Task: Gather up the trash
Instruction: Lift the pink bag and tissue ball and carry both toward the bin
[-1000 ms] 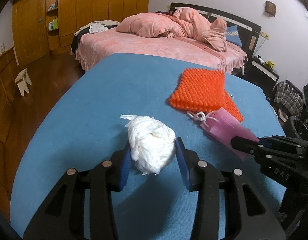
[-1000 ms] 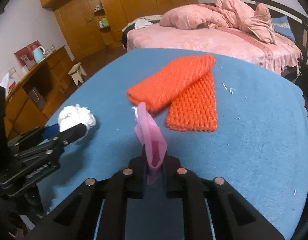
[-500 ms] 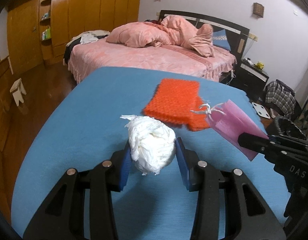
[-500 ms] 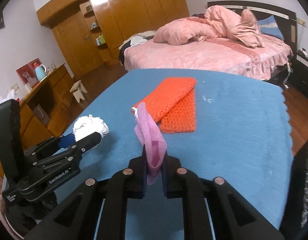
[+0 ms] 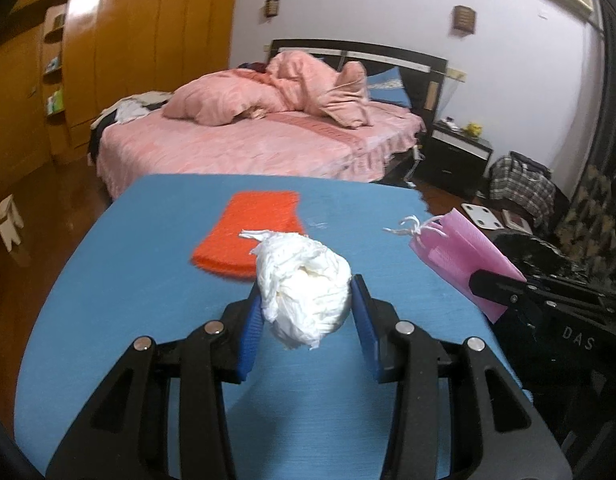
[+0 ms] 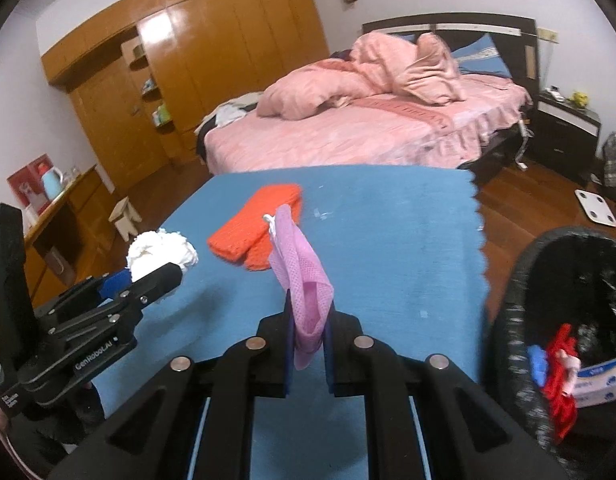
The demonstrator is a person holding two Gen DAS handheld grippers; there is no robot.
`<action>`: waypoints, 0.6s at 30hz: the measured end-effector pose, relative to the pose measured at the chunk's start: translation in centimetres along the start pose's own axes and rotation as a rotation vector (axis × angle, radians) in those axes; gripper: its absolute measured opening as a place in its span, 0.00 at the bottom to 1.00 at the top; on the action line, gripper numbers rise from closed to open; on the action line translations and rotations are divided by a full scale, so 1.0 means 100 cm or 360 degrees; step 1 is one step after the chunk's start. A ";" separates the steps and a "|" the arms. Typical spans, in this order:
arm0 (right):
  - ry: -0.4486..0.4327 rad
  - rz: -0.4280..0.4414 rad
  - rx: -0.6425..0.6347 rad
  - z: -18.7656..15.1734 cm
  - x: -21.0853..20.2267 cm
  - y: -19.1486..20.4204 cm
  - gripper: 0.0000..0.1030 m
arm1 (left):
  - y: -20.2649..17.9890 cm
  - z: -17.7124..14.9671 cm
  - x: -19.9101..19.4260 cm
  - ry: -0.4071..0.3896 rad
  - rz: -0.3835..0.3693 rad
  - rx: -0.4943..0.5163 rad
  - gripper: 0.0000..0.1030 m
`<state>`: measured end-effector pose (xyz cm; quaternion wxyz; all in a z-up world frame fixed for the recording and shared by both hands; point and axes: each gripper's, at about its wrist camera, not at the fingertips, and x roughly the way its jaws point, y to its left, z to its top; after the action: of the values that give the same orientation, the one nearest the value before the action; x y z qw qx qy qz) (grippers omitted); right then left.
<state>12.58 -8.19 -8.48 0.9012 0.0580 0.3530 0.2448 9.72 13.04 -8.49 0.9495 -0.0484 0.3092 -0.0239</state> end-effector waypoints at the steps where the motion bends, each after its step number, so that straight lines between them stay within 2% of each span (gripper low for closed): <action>1: -0.0009 -0.0009 0.0009 0.000 -0.004 -0.003 0.11 | -0.008 0.001 -0.002 -0.0006 -0.0022 0.0015 0.39; 18: -0.0173 -0.0161 0.0109 0.002 -0.071 -0.058 0.11 | -0.092 0.015 -0.025 -0.0078 -0.0224 0.0168 0.40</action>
<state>10.55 -16.67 -5.60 0.9277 0.0839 0.3143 0.1833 8.47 4.23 -4.86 0.9539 -0.0206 0.2801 -0.1058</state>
